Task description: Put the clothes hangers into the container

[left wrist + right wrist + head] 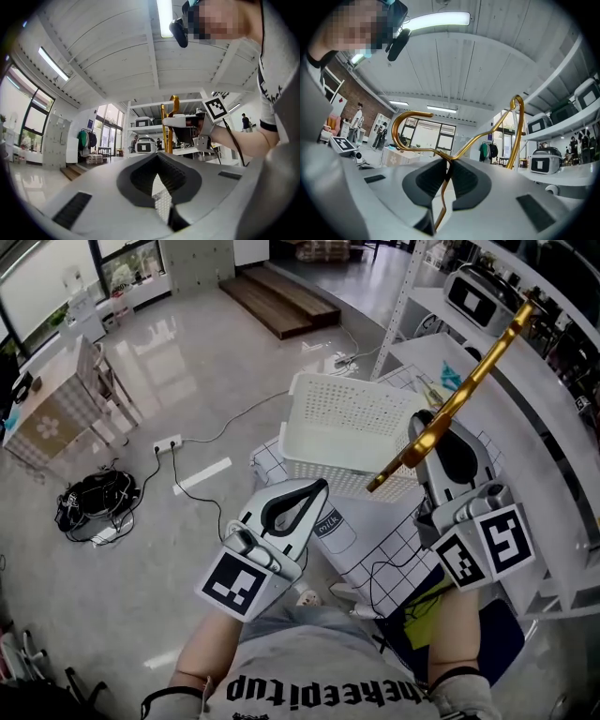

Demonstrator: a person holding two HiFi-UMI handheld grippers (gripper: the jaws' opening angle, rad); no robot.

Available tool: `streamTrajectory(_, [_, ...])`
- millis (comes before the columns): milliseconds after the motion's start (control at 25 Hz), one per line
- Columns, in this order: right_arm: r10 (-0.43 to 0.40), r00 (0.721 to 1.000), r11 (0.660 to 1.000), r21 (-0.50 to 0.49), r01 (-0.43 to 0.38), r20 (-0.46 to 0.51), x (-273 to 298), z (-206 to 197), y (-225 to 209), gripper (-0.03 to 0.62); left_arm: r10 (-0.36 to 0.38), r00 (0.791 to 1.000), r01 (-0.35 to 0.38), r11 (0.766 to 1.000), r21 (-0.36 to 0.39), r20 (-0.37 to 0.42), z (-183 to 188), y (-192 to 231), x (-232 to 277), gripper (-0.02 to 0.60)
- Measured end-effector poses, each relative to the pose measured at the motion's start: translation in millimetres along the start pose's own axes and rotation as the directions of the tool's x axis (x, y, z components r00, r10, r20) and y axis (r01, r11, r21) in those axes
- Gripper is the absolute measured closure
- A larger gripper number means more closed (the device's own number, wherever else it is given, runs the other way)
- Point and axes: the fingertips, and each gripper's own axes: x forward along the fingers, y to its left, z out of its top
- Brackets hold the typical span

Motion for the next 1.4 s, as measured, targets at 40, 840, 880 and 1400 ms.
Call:
streamTrajectory(40, [0.004, 1.000, 1.000, -0.006, -0.004, 0.007, 3.2, 0.7, -3.6, 0.559, 0.009, 1.000, -0.009, 1.000, 0.002, -0.005, -2.3, 1.0, 2.2, 0.568])
streamTrajectory(840, [-0.027, 0.994, 0.999, 0.019, 0.030, -0.110, 100.4, -81.1, -20.0, 0.557, 0.036, 0.999, -0.036, 0.999, 0.000, -0.036, -7.3, 85.9, 24.4, 0.568])
streamTrajectory(880, [-0.028, 0.991, 0.999, 0.024, 0.031, -0.127, 104.7, -90.9, -19.9, 0.557, 0.035, 0.999, -0.035, 0.999, -0.003, -0.039, -9.0, 90.2, 25.3, 0.568])
streamTrajectory(1400, [0.008, 0.954, 0.992, 0.120, 0.030, -0.299, 139.2, -170.3, -9.6, 0.542, 0.029, 0.997, -0.032, 0.998, -0.048, -0.068, -27.2, 129.5, 31.5, 0.569])
